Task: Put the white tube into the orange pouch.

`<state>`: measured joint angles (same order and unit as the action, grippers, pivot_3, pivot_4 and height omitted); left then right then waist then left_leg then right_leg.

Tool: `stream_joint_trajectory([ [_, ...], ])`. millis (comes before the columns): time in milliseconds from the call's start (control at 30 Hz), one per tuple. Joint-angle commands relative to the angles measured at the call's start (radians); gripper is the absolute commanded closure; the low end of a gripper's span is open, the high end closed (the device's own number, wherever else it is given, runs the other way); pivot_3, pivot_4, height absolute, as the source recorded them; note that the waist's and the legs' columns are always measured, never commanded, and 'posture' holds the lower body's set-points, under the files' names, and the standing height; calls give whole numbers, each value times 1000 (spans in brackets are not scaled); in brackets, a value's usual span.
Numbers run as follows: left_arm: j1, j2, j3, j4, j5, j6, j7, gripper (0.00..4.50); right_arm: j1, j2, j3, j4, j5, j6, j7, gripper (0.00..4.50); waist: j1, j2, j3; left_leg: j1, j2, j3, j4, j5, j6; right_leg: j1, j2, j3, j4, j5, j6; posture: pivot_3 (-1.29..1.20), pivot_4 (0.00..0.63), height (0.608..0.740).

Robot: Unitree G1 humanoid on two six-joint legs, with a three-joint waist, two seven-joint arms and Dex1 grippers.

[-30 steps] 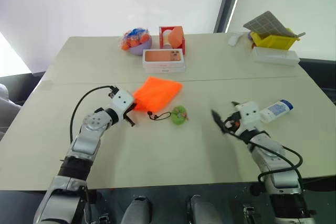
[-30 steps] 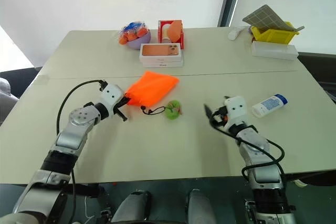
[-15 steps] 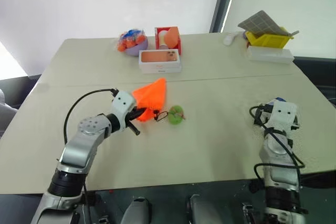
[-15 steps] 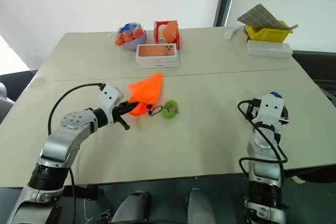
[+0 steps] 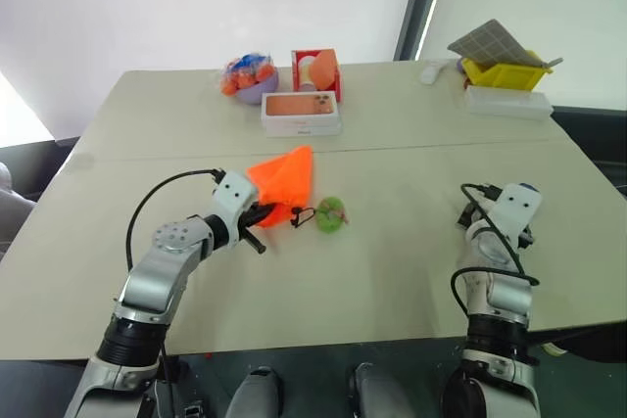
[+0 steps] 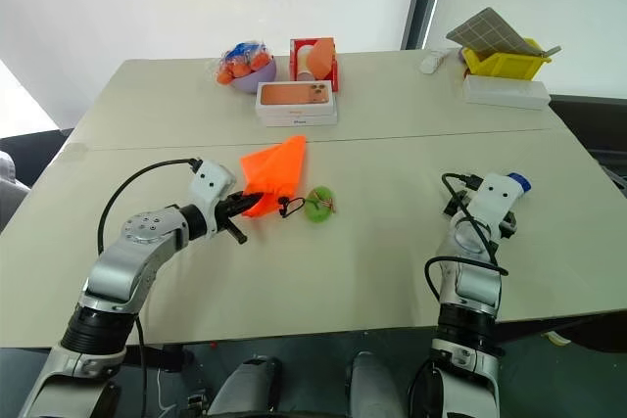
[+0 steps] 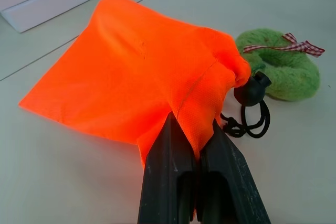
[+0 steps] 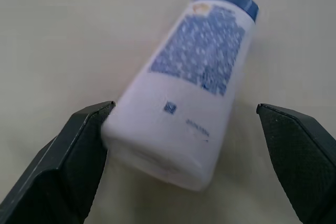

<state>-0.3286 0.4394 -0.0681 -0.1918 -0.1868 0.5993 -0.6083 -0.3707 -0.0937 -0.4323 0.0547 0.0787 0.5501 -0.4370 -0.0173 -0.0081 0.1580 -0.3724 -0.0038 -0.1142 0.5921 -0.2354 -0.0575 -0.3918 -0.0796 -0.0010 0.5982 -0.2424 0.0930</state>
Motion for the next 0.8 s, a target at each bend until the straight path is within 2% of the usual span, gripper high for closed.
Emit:
stream_joint_trajectory([
  [33,-21,-1,-10,-16,-1,-19,0,4467,-25,8,-9,-23,1,0,-25,0,0,0,0,0,0,0,0,0,0,0,0,0,0,0,0,0,150,740],
  [100,-21,-3,-11,-17,0,-18,1,4467,-24,11,-5,-25,7,-9,-22,0,0,0,0,0,0,0,0,0,0,0,0,0,0,0,0,0,150,740],
  [133,-21,-3,-12,-16,1,-19,1,4494,-22,12,-2,-26,6,-12,-23,259,-1,0,0,0,0,0,0,0,0,0,0,0,0,0,0,0,150,740],
  [233,-19,-1,-15,-14,2,-23,1,4500,-17,14,9,-29,4,-21,-18,1286,-1,0,0,0,0,0,0,0,0,0,0,0,0,0,0,0,150,740],
  [300,-20,1,-14,-12,1,-23,2,4500,-14,13,15,-36,-1,-26,-16,2358,-1,0,0,0,0,0,0,0,0,0,0,0,0,0,0,0,150,740],
  [333,-19,1,-14,-12,0,-24,2,4500,-13,14,17,-40,-1,-27,-15,2510,-1,0,0,0,0,0,0,0,0,0,0,0,0,0,0,0,150,740],
  [467,-20,0,-12,-8,-1,-26,3,4500,-3,-2,43,-53,-10,-43,14,2510,-1,1,0,0,0,0,0,0,0,0,0,0,0,0,0,0,150,740],
  [533,-25,-1,-9,-4,-4,-26,3,4500,18,-41,106,-78,-34,-87,90,2510,-2,2,1,0,0,0,0,0,0,0,0,0,0,0,0,0,150,740],
  [633,-41,-1,1,-1,-12,-19,2,4500,66,-121,232,-142,-34,-189,298,2510,-3,3,1,0,0,0,0,0,0,0,0,0,0,-2,4,0,150,740],
  [800,-91,-6,39,21,-54,12,1,4500,167,-242,338,-291,125,-228,697,2510,-3,2,1,0,0,0,0,0,0,0,0,0,0,-3,5,0,150,740],
])
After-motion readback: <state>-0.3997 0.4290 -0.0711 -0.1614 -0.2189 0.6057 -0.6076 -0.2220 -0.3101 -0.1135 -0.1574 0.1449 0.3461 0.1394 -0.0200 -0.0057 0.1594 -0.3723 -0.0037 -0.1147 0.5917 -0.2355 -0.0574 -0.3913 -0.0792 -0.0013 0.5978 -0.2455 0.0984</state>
